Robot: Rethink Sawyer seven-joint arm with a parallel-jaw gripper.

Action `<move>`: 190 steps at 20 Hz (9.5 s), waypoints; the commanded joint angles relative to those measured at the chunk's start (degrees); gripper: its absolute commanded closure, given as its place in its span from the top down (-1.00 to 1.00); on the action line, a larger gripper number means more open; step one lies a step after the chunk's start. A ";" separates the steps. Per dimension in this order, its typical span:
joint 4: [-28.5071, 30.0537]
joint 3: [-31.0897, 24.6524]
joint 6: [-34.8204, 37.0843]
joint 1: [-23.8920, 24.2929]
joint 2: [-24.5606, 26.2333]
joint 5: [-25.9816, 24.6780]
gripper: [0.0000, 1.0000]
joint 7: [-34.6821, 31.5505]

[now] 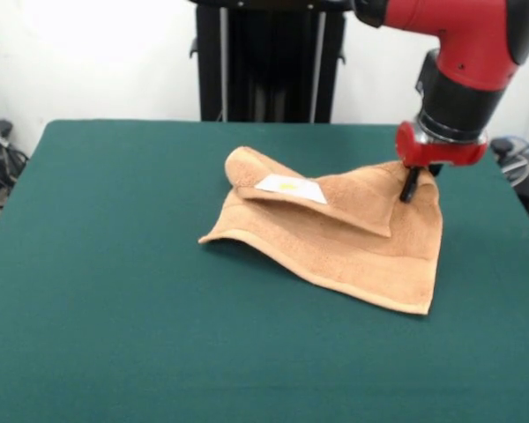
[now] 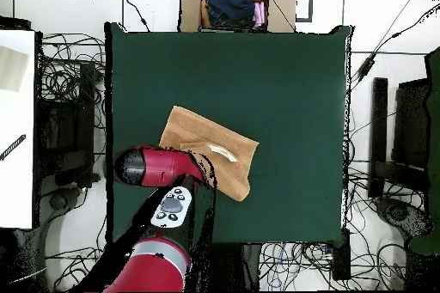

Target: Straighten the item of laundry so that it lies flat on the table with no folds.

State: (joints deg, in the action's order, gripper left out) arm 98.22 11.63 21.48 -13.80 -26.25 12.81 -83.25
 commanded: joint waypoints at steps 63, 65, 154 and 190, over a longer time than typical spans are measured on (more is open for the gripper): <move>0.05 -3.86 -3.28 -0.94 1.35 6.83 1.00 -17.79; 0.21 -3.49 -3.46 -2.39 1.84 7.53 1.00 -19.27; -14.24 -0.37 14.32 -6.57 5.59 9.70 1.00 -19.10; -19.01 -0.49 15.01 -1.95 7.20 7.93 1.00 -16.17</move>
State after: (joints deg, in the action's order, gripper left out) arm 77.60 13.82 34.29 -17.47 -19.86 23.41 -91.23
